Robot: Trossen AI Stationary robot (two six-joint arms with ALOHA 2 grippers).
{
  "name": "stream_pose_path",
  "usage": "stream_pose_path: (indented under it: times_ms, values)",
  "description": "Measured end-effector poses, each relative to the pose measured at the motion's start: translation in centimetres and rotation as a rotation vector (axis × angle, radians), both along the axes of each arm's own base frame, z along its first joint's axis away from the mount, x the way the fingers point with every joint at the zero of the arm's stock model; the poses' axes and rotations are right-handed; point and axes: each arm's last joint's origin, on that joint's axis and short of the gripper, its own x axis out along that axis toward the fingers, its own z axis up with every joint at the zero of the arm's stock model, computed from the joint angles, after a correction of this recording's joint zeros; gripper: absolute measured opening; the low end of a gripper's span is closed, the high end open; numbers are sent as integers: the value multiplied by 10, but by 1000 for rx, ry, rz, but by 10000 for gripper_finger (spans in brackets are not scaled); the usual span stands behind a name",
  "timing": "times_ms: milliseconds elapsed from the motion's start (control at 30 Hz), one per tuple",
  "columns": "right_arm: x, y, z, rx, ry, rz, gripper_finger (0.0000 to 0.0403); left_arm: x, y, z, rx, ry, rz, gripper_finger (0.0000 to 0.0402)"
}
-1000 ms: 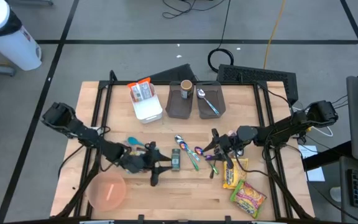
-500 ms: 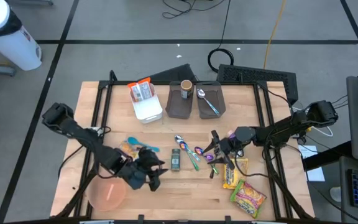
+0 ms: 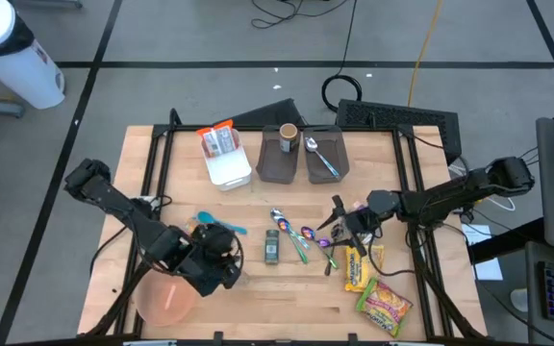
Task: Pick & Place Food Item
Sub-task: Put the blue noodle pack into the white bin
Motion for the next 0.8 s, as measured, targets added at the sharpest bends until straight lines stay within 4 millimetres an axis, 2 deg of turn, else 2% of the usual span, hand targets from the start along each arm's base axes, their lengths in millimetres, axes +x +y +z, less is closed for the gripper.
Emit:
stream_pose_path:
  times_ms: [133, 300, 433, 600, 800]
  values:
    - [-5, -8, 6, 0, -6, -33, 237, 6, -4, -17, -57, 191, 53, 170]
    - [-7, -14, 8, 4, 4, -63, 238, 25, -15, -46, -73, 416, 123, 170]
    - [-5, -15, 4, 14, 31, -74, 238, 39, -23, -64, -89, 498, 182, 170]
    - [-3, -15, 0, 0, 47, -70, 238, 48, -23, -76, -88, 664, 242, 170]
    - [-1, -15, -4, -28, 50, -64, 238, 46, -11, -69, -13, 820, 304, 170]
